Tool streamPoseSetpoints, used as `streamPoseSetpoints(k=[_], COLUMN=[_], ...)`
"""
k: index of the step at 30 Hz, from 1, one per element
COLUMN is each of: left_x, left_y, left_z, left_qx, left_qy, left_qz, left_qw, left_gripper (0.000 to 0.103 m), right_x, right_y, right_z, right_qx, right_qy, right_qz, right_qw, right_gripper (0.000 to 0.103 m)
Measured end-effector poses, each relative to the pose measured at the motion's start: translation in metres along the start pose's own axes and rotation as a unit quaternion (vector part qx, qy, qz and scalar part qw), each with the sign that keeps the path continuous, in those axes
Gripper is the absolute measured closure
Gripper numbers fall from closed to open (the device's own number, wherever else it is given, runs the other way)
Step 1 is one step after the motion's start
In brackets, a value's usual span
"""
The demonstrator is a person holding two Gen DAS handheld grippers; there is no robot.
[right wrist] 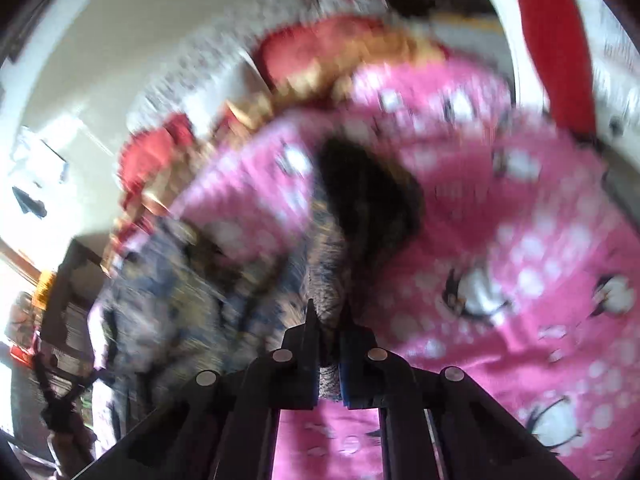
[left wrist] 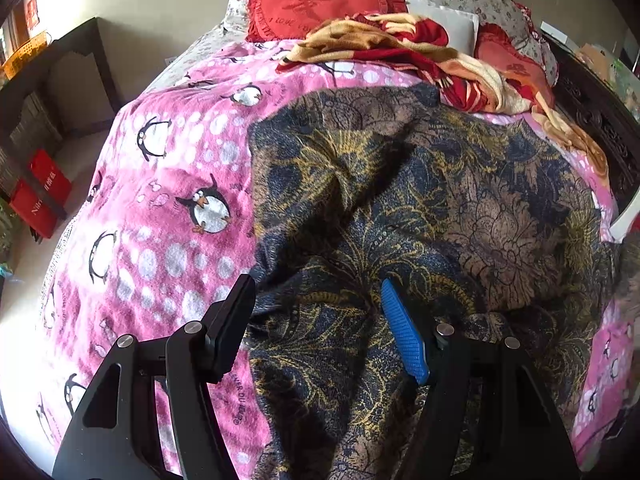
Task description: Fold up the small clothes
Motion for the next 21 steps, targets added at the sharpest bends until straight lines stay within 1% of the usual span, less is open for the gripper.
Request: streamPoseSetpoints(k=[3, 5, 8, 11, 12, 15, 16, 17, 18, 21], left_x=[-0.004, -0.005, -0.006, -0.006, -0.006, -0.008, -0.01, -0.011, -0.013, -0.017], left_y=[0.004, 0.007, 0.011, 0.012, 0.013, 0.016, 0.018, 0.02, 0.024, 0.033], left_z=[-0.005, -0.009, -0.013, -0.017, -0.019, -0.029, -0.033, -0.037, -0.041, -0.05], left_qx=[0.003, 0.007, 0.015, 0.019, 0.02, 0.024, 0.027, 0.031, 0.035, 0.049], left_qy=[-0.008, -0.013, -0.015, -0.018, -0.021, -0.036, -0.042, -0.046, -0.051, -0.062], left_qz=[-0.006, -0.012, -0.02, -0.017, -0.015, -0.005, -0.003, -0.003, -0.004, -0.01], left_qw=[0.9999, 0.9998, 0.9996, 0.9995, 0.9995, 0.999, 0.9988, 0.9984, 0.9981, 0.9968], left_gripper=[0.037, 0.037, 0.037, 0.037, 0.037, 0.037, 0.037, 0.037, 0.037, 0.037], right_x=[-0.031, -0.055, -0.08, -0.093, -0.093, -0.086, -0.08, -0.074, -0.068, -0.043], right_y=[0.035, 0.068, 0.113, 0.156, 0.167, 0.209, 0.228, 0.245, 0.255, 0.309], right_z=[-0.047, -0.078, -0.114, -0.127, -0.128, -0.123, -0.118, -0.109, -0.103, -0.062], right_qx=[-0.025, -0.046, -0.094, -0.147, -0.158, -0.204, -0.229, -0.242, -0.246, -0.263], right_qy=[-0.043, -0.07, -0.091, -0.091, -0.088, -0.059, -0.035, -0.015, -0.002, 0.062], right_qz=[-0.037, -0.071, -0.104, -0.119, -0.126, -0.163, -0.18, -0.196, -0.208, -0.263], right_qw=[0.998, 0.994, 0.986, 0.978, 0.976, 0.964, 0.956, 0.95, 0.946, 0.926], right_gripper=[0.097, 0.097, 0.097, 0.097, 0.097, 0.097, 0.097, 0.097, 0.097, 0.097])
Point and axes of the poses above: each gripper's, at about its wrist camera, not at the fingertips, and z roughly the way its jaws point, y to its left, x to its underside, the point moved 7 cm from there along z, roughly the way its jaws point, and after that the axes turned 4 degrees about -x, right-handed, at the moved point
